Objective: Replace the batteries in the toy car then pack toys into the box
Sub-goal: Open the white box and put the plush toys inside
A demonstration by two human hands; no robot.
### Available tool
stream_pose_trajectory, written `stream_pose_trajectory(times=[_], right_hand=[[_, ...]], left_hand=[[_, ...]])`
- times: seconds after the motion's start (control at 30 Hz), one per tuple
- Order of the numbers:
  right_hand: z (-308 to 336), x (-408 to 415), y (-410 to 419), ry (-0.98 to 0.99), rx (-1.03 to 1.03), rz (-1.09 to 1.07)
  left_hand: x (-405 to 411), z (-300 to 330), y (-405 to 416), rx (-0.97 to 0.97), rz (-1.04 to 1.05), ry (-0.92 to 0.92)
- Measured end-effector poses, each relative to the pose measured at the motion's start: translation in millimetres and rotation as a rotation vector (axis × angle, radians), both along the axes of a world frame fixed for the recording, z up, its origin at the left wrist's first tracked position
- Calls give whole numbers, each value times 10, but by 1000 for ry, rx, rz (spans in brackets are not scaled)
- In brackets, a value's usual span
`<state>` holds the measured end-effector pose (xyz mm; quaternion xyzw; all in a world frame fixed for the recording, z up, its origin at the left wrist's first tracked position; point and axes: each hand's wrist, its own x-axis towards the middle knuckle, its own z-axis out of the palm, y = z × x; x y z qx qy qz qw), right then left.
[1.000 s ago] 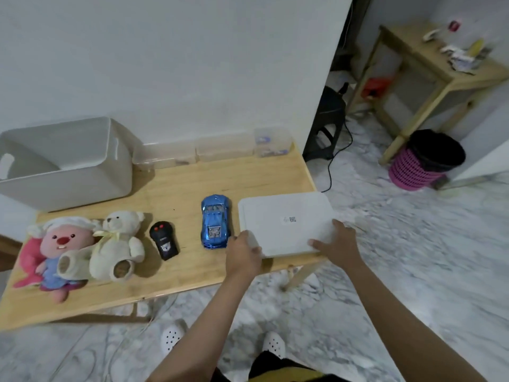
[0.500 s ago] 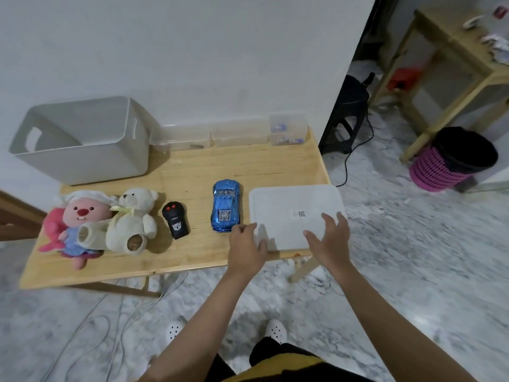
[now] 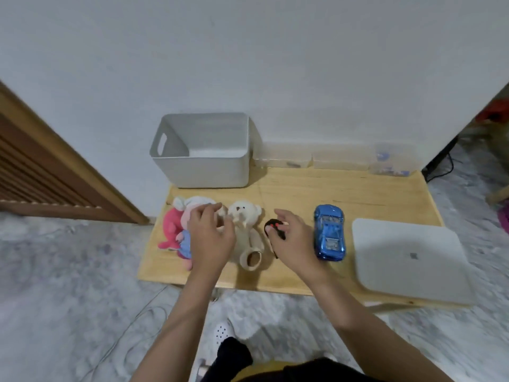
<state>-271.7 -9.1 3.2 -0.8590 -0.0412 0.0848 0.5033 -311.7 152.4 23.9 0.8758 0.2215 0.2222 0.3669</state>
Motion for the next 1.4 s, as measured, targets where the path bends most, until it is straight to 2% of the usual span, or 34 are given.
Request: stream_pose_trajectory(times=[0.1,0.2,0.27,0.37,0.47,0.67,0.73,0.87,1.03,1.13,1.23,1.4], right_hand=[[-19,129,492,57,-72,27],[-103,322,831,142,-190,39],[-178,455,977,209,-256,44],[-317,605,1089,245,-360,75],[-402,658,1122,256,-363,58],[-352,697,1101,225,-368,54],[-272,668,1050,249,-307,4],[46,657,919,194,-201,-67],[804,782,796,22,-56,-86],[1248,951,837,-40,66,-61],[1553,1298,929,-109,112,-38],[1642,2028,1246,-229,69,-42]], left_hand=[[78,-44,653,-17,-4,139],[285,-232,1132,-34,-124,450],[403,-322,1268,34,-254,621],[509,-415,1297,287,-423,704],[576,-435,1309,359,-460,739],[645,-458,1302,358,-491,693],[638,-462,1307,322,-484,655],[614,-351,1344,85,-493,548],[682,271,1494,-157,-504,282],[853,761,1651,-172,-489,186],[1191,1146,1795,-102,-455,133],[1997,1299,1988,-10,-415,191]])
